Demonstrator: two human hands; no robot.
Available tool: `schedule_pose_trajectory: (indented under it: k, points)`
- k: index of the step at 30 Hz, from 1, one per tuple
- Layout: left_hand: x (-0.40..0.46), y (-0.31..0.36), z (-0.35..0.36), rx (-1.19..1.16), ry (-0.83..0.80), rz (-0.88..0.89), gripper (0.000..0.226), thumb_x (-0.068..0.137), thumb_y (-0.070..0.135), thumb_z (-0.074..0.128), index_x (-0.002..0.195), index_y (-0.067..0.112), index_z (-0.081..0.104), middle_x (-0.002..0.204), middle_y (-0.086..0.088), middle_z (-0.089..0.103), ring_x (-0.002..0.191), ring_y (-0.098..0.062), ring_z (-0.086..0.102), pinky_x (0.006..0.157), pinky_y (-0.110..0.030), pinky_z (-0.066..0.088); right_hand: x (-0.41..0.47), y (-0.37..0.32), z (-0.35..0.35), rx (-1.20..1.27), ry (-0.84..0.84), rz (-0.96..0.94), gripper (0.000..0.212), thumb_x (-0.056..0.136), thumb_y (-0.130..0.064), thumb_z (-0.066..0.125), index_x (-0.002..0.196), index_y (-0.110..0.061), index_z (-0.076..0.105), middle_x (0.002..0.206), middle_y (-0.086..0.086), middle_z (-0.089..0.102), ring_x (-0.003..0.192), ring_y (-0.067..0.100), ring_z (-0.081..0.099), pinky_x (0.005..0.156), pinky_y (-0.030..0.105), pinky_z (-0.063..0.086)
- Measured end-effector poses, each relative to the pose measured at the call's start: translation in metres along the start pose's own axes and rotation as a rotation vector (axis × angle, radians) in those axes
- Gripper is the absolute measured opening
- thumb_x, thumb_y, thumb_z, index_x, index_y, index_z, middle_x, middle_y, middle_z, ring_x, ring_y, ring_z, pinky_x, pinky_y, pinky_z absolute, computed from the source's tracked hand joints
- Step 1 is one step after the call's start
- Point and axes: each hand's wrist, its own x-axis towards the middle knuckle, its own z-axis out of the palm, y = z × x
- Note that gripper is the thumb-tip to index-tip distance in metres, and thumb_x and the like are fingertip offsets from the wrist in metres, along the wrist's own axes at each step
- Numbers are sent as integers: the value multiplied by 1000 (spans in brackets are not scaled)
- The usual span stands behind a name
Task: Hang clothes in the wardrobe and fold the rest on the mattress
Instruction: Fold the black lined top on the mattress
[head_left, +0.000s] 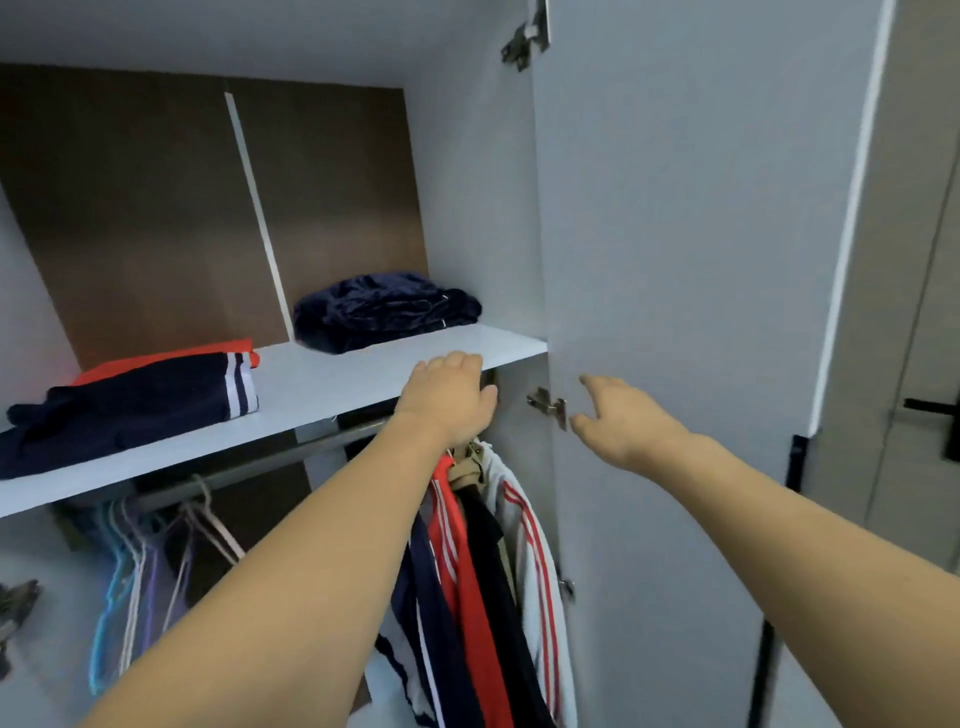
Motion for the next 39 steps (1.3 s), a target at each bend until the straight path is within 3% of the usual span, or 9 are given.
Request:
schedule_pose_trajectory:
  k: [4, 8, 14, 19, 33, 39]
  points:
    - [-27, 87, 8, -51, 11, 132, 41, 101, 34, 39, 131, 8, 49, 133, -13, 53, 122, -31, 48, 107, -40, 34, -82, 55, -17, -1, -14, 42, 61, 100, -30, 44, 154, -12, 23, 159, 8, 27, 145, 25, 28, 115, 33, 26]
    - [-65, 191, 14, -165, 39, 288, 47, 102, 30, 41, 143, 7, 41, 147, -12, 44, 135, -29, 40, 114, -37, 27, -164, 122, -45, 0, -17, 118, 58, 98, -26, 46, 152, -14, 29, 158, 5, 31, 143, 22, 31, 112, 29, 27]
    - [-105, 338, 17, -353, 72, 474, 48, 102, 27, 41, 146, 10, 38, 150, -6, 39, 138, -25, 34, 108, -37, 34, -269, 232, -88, -68, 26, 306, 61, 98, -28, 48, 153, -12, 27, 159, 7, 29, 145, 23, 29, 116, 32, 24]
    - [-111, 442, 34, -332, 7, 621, 52, 102, 28, 42, 149, 7, 35, 154, -11, 37, 141, -27, 32, 115, -34, 22, -338, 313, -116, -58, 62, 498, 61, 99, -29, 47, 154, -11, 24, 160, 8, 27, 144, 27, 30, 115, 35, 26]
    - [-104, 791, 133, -469, -252, 1042, 53, 105, 32, 37, 152, 8, 30, 157, -9, 32, 142, -29, 30, 117, -38, 25, -527, 553, -153, 9, 210, 1082, 60, 98, -22, 45, 153, -8, 27, 159, 9, 29, 144, 26, 29, 115, 35, 26]
    - [-168, 960, 152, -499, -314, 1248, 53, 104, 30, 40, 151, 7, 33, 156, -10, 35, 142, -29, 32, 116, -36, 24, -660, 642, -172, 45, 313, 1341, 44, 94, -16, 49, 135, 0, 47, 142, 19, 48, 129, 35, 45, 105, 40, 38]
